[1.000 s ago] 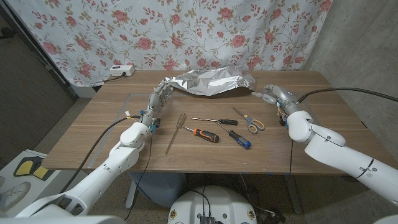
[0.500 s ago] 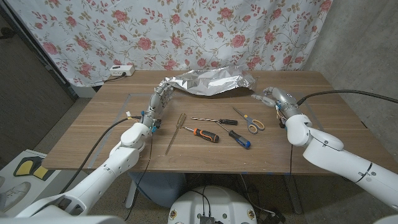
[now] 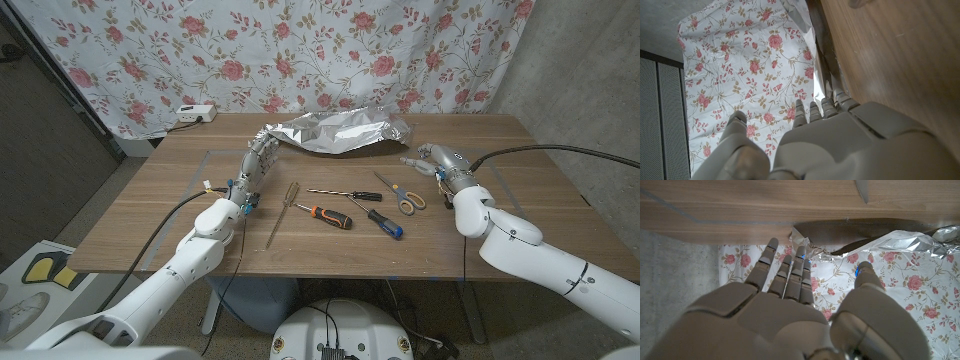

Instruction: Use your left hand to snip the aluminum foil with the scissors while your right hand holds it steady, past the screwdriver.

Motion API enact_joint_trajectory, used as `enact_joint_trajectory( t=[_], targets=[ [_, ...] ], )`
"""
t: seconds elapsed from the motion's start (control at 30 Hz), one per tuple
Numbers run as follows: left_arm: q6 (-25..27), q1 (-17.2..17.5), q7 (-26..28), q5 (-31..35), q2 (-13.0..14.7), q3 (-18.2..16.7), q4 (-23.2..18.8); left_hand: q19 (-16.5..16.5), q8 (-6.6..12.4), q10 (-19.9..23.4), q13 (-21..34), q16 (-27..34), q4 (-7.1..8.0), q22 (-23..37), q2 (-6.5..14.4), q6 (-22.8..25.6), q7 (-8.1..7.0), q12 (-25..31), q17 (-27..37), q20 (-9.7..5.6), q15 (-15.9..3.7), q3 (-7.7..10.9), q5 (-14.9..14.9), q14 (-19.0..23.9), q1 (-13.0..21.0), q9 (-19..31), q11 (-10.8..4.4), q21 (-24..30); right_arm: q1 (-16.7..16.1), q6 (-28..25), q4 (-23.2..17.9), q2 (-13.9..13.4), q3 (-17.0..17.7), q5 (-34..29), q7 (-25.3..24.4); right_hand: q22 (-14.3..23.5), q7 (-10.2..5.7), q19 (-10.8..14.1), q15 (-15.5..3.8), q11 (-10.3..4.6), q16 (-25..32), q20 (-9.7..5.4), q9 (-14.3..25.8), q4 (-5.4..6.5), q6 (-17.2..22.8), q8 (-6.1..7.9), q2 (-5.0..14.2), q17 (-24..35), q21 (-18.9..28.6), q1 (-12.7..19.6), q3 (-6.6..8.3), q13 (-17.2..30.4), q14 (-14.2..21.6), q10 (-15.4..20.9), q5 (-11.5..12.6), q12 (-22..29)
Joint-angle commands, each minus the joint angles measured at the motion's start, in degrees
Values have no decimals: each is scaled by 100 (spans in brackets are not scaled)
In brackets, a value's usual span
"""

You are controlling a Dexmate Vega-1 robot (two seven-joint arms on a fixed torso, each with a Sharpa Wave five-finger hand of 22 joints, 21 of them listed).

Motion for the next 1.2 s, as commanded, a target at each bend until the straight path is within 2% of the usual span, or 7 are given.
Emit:
enact_joint_trajectory(
  t=[0.03,0.13,0.5,0.63,0.73,1.0,1.2],
  targets=[
    [-68,32,32,-23,-49,-9,18,-18,7,3,14,21,-5,32,29,16,16,45,31,11,-3,-26,15,-26,52,16,-10,-4,200,-268,4,79,-370,-371,159,16,57,34,-83,-12,36,25,33,-19,43,-15,12,28,-22,89,6,22,81,123,-23,47],
    [-165,27,68,-3,-119,-8,63,-13,11,11,14,26,-5,32,33,27,23,48,31,6,-17,-27,15,-16,54,15,-14,-1,289,-366,5,74,-518,-549,257,17,52,42,-116,-29,52,31,33,-23,93,-3,9,32,-30,108,1,31,117,202,-29,69],
    [-198,31,73,-10,-182,14,116,6,-5,46,14,30,-10,32,48,-11,-7,60,30,-16,-15,-30,16,1,70,15,-25,6,334,-445,56,146,-565,-650,355,19,57,109,-164,-55,89,32,34,-35,200,18,8,44,-33,167,-6,54,198,328,-39,91],
    [-206,32,65,1,-185,23,130,9,-6,47,14,31,-11,32,52,-17,-1,60,30,-19,-23,-32,16,4,74,15,-31,6,354,-499,80,191,-617,-741,346,20,45,113,-192,-67,93,29,34,-45,223,20,11,47,-42,205,-3,64,205,371,-40,97],
    [-231,30,67,4,-197,22,144,9,-49,51,14,30,-15,32,57,-144,-29,60,29,-15,-24,-34,17,7,84,14,-36,6,384,-553,73,211,-635,-741,422,21,4,35,-114,-96,20,23,39,-50,211,-2,8,54,-96,259,-9,87,8,311,-47,50],
    [-247,49,49,3,-180,19,119,12,-58,60,14,32,-19,31,62,-205,-39,62,29,-20,-26,-38,16,15,94,13,-33,7,520,-703,121,247,-814,-914,579,22,-33,47,-137,-97,57,10,43,-49,189,-28,25,64,-112,314,-10,117,85,460,-50,94],
    [-233,73,53,-4,-152,6,68,13,-37,60,15,30,-21,31,65,-177,-17,61,29,-21,-29,-41,16,14,100,13,-40,6,600,-771,158,257,-931,-1057,652,23,-22,52,-210,-156,92,-17,46,-53,228,-27,49,74,-125,374,-2,139,155,554,-51,117]
  ],
)
